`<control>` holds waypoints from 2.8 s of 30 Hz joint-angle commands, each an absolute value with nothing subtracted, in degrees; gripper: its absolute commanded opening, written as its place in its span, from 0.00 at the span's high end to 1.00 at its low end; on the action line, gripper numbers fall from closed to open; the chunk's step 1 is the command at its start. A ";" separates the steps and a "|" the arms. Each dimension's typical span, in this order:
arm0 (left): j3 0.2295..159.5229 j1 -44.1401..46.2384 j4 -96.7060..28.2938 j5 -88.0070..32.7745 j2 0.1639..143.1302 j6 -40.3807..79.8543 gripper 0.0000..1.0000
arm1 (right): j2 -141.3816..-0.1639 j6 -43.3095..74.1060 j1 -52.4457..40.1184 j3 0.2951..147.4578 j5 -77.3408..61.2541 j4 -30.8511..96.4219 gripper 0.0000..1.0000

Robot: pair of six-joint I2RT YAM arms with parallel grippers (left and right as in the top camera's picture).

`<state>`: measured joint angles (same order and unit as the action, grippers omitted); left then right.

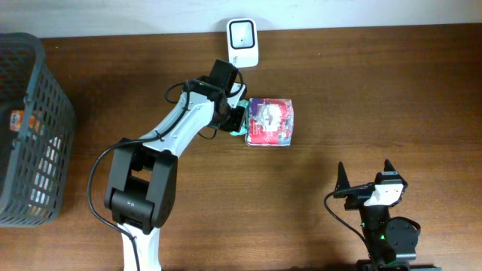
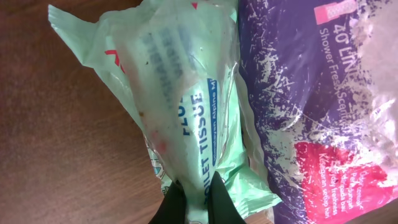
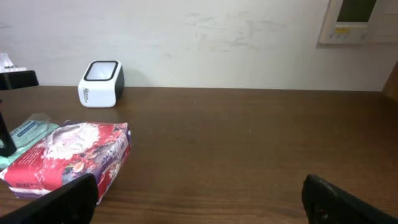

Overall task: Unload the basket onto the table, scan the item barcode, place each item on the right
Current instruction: 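Place the green toilet tissue pack left of the red pack with the left gripper, then search the basket with the left gripper and grasp the orange Kleenex pack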

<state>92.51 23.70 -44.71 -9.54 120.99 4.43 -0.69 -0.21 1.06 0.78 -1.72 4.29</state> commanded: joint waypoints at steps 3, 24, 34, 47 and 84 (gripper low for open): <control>93.14 23.83 -48.60 -1.61 121.38 10.94 1.00 | -0.36 -0.38 0.75 0.32 -1.45 4.47 0.01; 152.31 7.68 -80.95 5.41 121.38 14.46 0.01 | -0.36 -0.38 0.75 0.32 -1.45 4.47 0.01; 159.39 -33.17 -85.89 12.69 127.68 32.18 0.01 | -0.36 -0.38 0.75 0.32 -1.45 4.47 0.01; 159.39 -39.92 -84.25 1.69 149.62 32.53 0.20 | -0.36 -0.38 0.75 0.32 -1.45 4.47 0.01; 171.46 -41.87 -91.26 -5.06 160.38 17.96 1.00 | -0.36 -0.38 0.75 0.32 -1.45 4.47 0.01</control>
